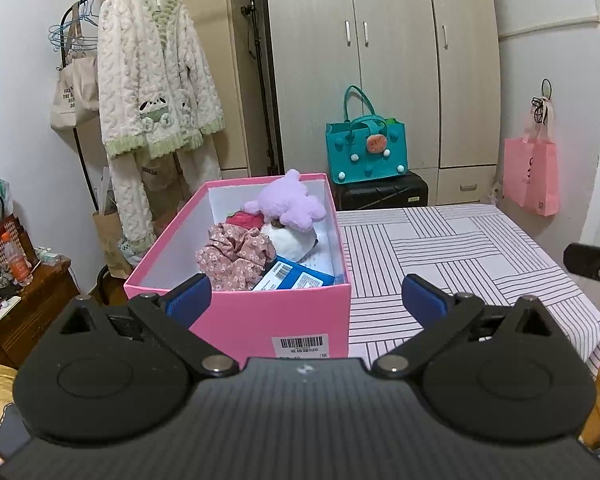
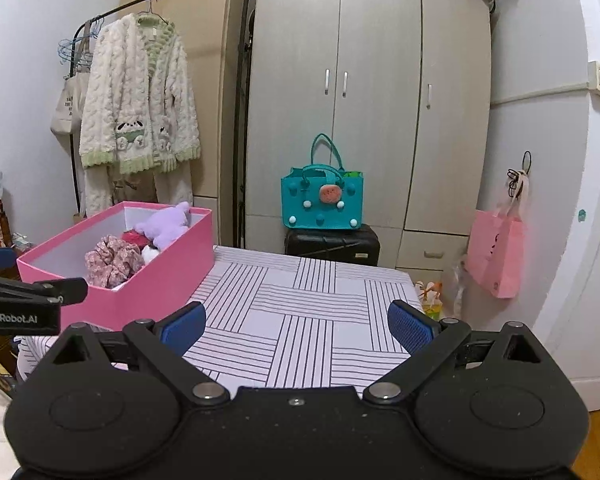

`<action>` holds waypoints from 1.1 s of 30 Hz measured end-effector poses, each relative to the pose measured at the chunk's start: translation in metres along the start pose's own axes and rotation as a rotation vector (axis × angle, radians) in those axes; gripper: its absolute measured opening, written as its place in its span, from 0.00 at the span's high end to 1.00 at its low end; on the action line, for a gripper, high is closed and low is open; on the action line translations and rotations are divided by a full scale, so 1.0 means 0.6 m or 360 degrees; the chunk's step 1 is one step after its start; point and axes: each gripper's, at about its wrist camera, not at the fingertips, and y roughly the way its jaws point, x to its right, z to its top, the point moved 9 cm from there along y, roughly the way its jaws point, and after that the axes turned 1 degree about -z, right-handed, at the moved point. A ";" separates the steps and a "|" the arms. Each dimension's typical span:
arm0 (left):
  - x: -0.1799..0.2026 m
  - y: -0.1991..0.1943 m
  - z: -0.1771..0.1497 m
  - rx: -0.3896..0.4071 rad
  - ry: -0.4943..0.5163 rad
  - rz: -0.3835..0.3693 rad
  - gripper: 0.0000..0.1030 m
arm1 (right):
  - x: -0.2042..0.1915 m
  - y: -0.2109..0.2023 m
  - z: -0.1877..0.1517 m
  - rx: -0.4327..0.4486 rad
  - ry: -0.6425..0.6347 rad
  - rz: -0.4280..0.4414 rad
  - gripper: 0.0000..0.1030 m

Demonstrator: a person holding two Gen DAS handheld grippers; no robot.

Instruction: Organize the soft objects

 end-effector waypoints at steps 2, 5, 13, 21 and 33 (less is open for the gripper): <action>-0.002 -0.004 0.000 0.0011 -0.0008 -0.0002 0.00 | -0.002 0.001 -0.003 -0.0010 -0.0011 -0.0005 0.03; -0.003 -0.007 0.000 0.0024 -0.0008 0.0004 0.00 | -0.004 0.003 -0.008 -0.0021 -0.0024 -0.0023 0.01; -0.007 -0.007 -0.004 0.0014 0.0009 0.0039 0.00 | 0.002 -0.002 -0.012 0.0012 0.0003 -0.0067 0.00; -0.006 -0.011 -0.002 0.0027 0.0022 0.0038 0.00 | 0.009 -0.004 -0.014 -0.0001 0.0023 -0.0074 0.00; 0.000 -0.009 -0.006 0.0001 0.0017 -0.0029 0.00 | 0.005 -0.006 -0.016 -0.0011 0.0014 -0.0069 0.00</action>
